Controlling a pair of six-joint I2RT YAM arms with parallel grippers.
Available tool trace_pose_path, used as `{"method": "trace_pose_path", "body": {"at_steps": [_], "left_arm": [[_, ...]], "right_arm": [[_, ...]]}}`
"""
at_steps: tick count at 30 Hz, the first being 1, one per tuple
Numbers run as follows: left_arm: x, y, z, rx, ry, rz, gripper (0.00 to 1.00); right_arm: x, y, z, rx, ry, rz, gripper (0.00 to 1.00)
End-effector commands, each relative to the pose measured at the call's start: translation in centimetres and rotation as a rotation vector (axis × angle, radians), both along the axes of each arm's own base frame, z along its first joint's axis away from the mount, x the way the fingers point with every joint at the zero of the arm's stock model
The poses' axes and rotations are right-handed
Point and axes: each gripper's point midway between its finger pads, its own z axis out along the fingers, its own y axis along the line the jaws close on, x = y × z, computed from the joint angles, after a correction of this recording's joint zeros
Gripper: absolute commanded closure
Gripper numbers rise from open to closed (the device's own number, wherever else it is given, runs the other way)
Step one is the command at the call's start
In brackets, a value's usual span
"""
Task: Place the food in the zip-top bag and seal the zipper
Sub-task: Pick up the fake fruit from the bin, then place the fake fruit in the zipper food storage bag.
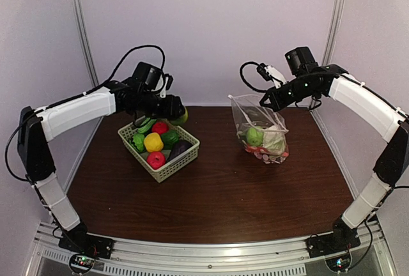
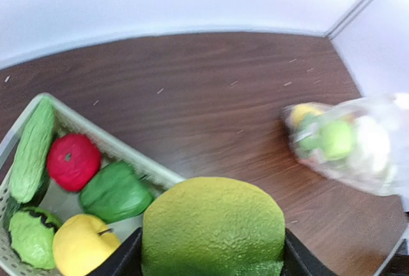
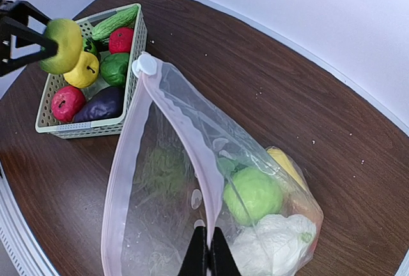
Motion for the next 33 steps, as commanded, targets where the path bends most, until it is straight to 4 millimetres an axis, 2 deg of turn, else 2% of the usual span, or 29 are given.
{"method": "trace_pose_path", "body": {"at_steps": [1, 5, 9, 11, 14, 17, 19, 20, 22, 23, 25, 28, 29, 30, 33], "left_arm": [[-3.1, -6.5, 11.6, -0.380, -0.216, -0.222, 0.50], [-6.5, -11.0, 16.4, -0.643, -0.327, -0.368, 0.50], [-9.5, -16.1, 18.5, -0.768, -0.348, -0.530, 0.50], [-10.0, -18.3, 18.3, -0.779, -0.322, -0.562, 0.50], [-9.3, -20.4, 16.9, -0.791, -0.258, -0.529, 0.53], [-7.8, -21.3, 14.7, -0.788, -0.197, -0.444, 0.54], [-7.1, -21.6, 13.6, -0.791, -0.170, -0.409, 0.52], [-6.6, -21.9, 12.5, -0.778, -0.146, -0.389, 0.51], [-6.4, -22.6, 12.2, -0.789, -0.134, -0.397, 0.48], [-6.0, -22.9, 11.1, -0.776, -0.107, -0.381, 0.46], [-5.5, -23.5, 10.6, -0.764, -0.087, -0.370, 0.42], [-4.4, -24.0, 9.5, -0.719, -0.039, -0.320, 0.30], [-4.3, -24.1, 9.6, -0.717, -0.035, -0.314, 0.14], [-4.1, -24.0, 9.8, -0.716, -0.035, -0.307, 0.04], [-4.2, -23.8, 10.5, -0.708, -0.036, -0.300, 0.02]], "right_arm": [[-0.1, 0.8, 1.0, 0.041, -0.006, 0.013, 1.00], [0.4, 1.5, 1.2, 0.070, 0.020, 0.016, 1.00], [0.8, 1.9, 1.7, 0.091, 0.026, 0.011, 1.00], [0.9, 2.0, 2.0, 0.099, 0.025, 0.008, 1.00], [0.9, 2.0, 2.4, 0.107, 0.022, 0.001, 1.00], [1.0, 1.8, 2.9, 0.111, 0.010, -0.013, 1.00], [0.9, 1.6, 3.2, 0.115, 0.005, -0.019, 1.00], [0.9, 1.6, 3.5, 0.119, -0.001, -0.021, 1.00], [0.9, 1.6, 3.9, 0.124, -0.004, -0.023, 1.00], [0.9, 1.6, 4.2, 0.131, -0.005, -0.022, 1.00], [0.8, 1.8, 4.4, 0.148, 0.002, -0.013, 1.00], [0.6, 2.1, 4.6, 0.164, 0.010, -0.002, 1.00], [0.6, 2.0, 4.6, 0.166, 0.011, -0.002, 1.00], [0.6, 2.0, 4.6, 0.166, 0.012, -0.003, 1.00], [0.6, 1.7, 4.7, 0.171, 0.012, -0.008, 1.00]]}}
